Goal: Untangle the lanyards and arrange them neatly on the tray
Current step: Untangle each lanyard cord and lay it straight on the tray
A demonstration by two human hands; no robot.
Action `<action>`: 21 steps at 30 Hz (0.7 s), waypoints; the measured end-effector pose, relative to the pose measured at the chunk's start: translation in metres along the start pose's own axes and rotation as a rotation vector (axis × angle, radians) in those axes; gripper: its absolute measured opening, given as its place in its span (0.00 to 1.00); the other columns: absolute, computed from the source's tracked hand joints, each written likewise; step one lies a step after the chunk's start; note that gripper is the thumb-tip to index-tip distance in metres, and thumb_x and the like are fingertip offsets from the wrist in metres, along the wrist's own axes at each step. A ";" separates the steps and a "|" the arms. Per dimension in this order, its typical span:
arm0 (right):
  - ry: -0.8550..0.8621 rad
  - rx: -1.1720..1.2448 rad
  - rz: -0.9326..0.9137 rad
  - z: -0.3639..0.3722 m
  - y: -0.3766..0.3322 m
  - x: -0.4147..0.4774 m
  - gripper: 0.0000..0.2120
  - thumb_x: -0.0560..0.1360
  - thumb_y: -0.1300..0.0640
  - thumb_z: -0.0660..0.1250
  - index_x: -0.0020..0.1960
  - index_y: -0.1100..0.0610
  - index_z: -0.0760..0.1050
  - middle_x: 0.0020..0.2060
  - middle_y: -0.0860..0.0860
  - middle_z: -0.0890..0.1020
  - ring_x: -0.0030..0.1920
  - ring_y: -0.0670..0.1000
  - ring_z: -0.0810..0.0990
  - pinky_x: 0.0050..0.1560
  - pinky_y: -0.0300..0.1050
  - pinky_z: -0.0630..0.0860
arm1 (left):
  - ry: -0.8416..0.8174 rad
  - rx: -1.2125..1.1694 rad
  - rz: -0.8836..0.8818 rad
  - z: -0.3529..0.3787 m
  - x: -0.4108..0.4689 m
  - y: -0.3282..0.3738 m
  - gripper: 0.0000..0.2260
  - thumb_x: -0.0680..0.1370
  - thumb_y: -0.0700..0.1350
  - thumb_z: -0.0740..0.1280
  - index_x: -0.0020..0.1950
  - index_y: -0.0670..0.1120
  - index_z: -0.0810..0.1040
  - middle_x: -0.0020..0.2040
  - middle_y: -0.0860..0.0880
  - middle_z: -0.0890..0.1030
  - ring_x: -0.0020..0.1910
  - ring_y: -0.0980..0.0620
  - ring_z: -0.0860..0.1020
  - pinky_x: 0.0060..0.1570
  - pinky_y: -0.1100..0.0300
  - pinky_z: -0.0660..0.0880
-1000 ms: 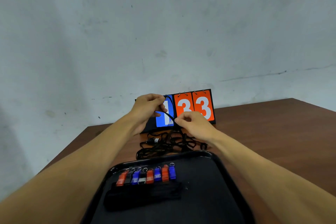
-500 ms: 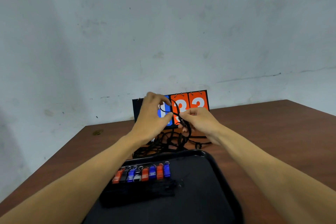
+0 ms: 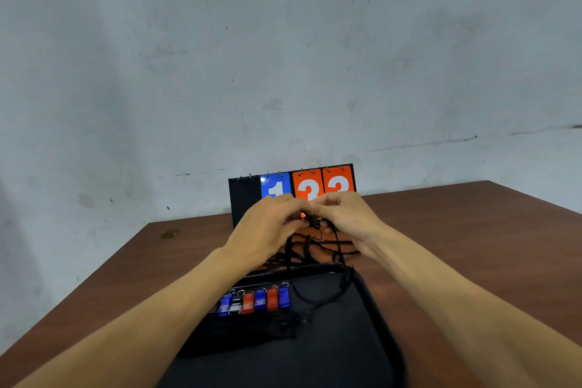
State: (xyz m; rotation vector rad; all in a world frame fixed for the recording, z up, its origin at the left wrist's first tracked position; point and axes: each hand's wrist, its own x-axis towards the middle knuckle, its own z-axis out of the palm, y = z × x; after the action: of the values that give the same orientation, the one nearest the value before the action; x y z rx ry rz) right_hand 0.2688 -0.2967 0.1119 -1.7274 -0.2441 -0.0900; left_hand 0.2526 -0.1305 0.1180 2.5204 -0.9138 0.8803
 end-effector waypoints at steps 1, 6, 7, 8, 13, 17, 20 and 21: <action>0.001 0.004 -0.004 -0.001 -0.002 -0.002 0.05 0.74 0.55 0.70 0.47 0.56 0.83 0.40 0.50 0.84 0.34 0.44 0.74 0.36 0.36 0.73 | 0.009 -0.003 0.007 -0.002 -0.001 0.000 0.12 0.75 0.42 0.70 0.58 0.51 0.80 0.45 0.57 0.77 0.42 0.57 0.72 0.46 0.71 0.65; 0.008 0.011 0.010 -0.006 -0.004 -0.009 0.06 0.77 0.57 0.66 0.48 0.57 0.81 0.40 0.50 0.84 0.34 0.45 0.74 0.37 0.38 0.73 | 0.066 -0.201 -0.170 -0.011 0.001 0.005 0.07 0.74 0.43 0.70 0.51 0.51 0.83 0.42 0.57 0.77 0.43 0.59 0.76 0.43 0.70 0.68; 0.008 -0.010 0.013 -0.006 -0.004 -0.011 0.06 0.78 0.57 0.65 0.48 0.55 0.81 0.43 0.50 0.84 0.36 0.45 0.75 0.39 0.38 0.73 | 0.101 -0.254 -0.239 -0.014 0.003 0.008 0.05 0.74 0.44 0.71 0.49 0.50 0.83 0.43 0.56 0.78 0.43 0.58 0.76 0.44 0.69 0.69; 0.011 -0.037 0.009 -0.005 -0.003 -0.012 0.07 0.78 0.56 0.64 0.48 0.54 0.81 0.46 0.49 0.84 0.40 0.45 0.77 0.42 0.39 0.74 | 0.138 -0.310 -0.308 -0.017 0.005 0.011 0.04 0.74 0.46 0.71 0.49 0.50 0.82 0.44 0.54 0.79 0.44 0.57 0.77 0.44 0.69 0.70; -0.050 0.139 -0.022 0.010 -0.012 -0.018 0.17 0.82 0.50 0.53 0.57 0.55 0.79 0.54 0.51 0.83 0.57 0.48 0.79 0.63 0.46 0.71 | 0.194 -0.612 -0.595 -0.036 0.016 0.024 0.04 0.72 0.49 0.73 0.42 0.52 0.79 0.50 0.49 0.80 0.51 0.53 0.78 0.54 0.61 0.73; -0.221 0.419 0.038 0.031 -0.029 -0.031 0.24 0.82 0.44 0.48 0.55 0.58 0.77 0.47 0.58 0.85 0.51 0.55 0.83 0.59 0.49 0.75 | 0.229 -0.790 -0.701 -0.052 0.020 0.034 0.06 0.72 0.47 0.73 0.45 0.45 0.82 0.44 0.49 0.82 0.46 0.52 0.80 0.49 0.62 0.74; -0.364 0.453 0.087 0.038 -0.034 -0.044 0.28 0.81 0.41 0.47 0.50 0.60 0.77 0.32 0.57 0.81 0.35 0.57 0.81 0.53 0.53 0.78 | 0.289 -0.928 -0.766 -0.065 0.017 0.037 0.06 0.74 0.44 0.71 0.46 0.41 0.81 0.37 0.50 0.80 0.35 0.56 0.78 0.33 0.68 0.72; -0.393 0.432 0.086 0.038 -0.033 -0.046 0.28 0.81 0.41 0.48 0.49 0.61 0.77 0.28 0.55 0.76 0.30 0.54 0.77 0.52 0.54 0.77 | 0.298 -0.985 -0.776 -0.068 0.015 0.035 0.06 0.75 0.43 0.70 0.46 0.41 0.80 0.37 0.49 0.80 0.35 0.56 0.79 0.31 0.67 0.71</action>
State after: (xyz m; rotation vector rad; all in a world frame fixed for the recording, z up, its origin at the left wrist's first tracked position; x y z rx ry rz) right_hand 0.2135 -0.2593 0.1277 -1.3092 -0.4424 0.3468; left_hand 0.2084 -0.1315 0.1823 1.5774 -0.1249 0.3675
